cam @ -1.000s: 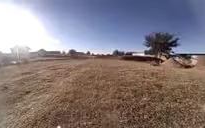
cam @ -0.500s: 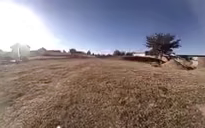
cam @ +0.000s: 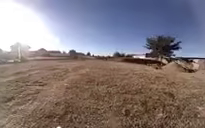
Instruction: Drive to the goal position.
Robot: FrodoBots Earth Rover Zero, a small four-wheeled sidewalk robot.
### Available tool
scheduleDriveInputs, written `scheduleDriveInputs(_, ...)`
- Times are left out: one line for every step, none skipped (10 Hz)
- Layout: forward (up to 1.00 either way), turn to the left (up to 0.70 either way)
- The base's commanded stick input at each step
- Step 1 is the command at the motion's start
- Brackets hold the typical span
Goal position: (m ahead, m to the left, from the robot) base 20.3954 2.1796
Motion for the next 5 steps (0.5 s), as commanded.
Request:
scheduleDriveInputs(0.50,0.00)
scheduleDriveInputs(0.50,0.00)
scheduleDriveInputs(0.50,0.00)
scheduleDriveInputs(0.50,0.00)
scheduleDriveInputs(0.50,0.00)
